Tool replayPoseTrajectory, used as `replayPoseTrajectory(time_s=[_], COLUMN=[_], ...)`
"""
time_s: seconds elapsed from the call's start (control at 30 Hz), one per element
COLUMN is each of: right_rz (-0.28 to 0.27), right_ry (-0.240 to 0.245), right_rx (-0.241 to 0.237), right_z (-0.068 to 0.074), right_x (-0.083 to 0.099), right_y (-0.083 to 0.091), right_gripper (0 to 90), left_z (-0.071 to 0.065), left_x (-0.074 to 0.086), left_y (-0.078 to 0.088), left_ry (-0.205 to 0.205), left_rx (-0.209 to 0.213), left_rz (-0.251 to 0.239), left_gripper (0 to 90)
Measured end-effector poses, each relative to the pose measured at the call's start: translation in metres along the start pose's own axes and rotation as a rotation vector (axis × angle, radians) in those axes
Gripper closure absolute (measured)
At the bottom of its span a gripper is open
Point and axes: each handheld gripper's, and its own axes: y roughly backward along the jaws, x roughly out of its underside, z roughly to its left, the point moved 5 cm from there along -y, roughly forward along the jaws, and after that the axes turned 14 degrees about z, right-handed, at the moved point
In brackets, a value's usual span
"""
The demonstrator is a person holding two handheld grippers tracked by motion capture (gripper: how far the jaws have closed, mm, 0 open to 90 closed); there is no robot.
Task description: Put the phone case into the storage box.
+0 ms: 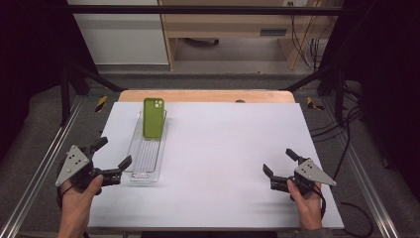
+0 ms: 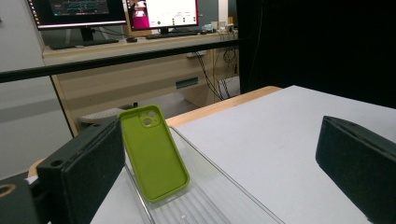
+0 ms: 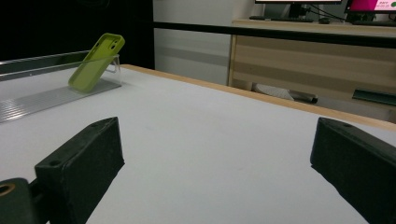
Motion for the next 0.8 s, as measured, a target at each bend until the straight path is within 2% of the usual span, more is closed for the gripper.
replayPoseTrajectory(time_s=[0.37, 0.8], right_rz=[0.002, 0.004], right_ry=[0.004, 0.002], right_rx=[-0.002, -0.001], right_z=[0.000, -0.001], right_x=[0.000, 0.001], right_y=[-0.001, 0.000], right_gripper=[2.8, 2.8], left_z=[-0.002, 0.000], left_x=[0.018, 0.042], left_y=[-0.009, -0.024], left_ry=[0.012, 0.032], left_rx=[0.020, 0.020], left_rz=[0.010, 0.029], left_gripper=[0.9, 0.9])
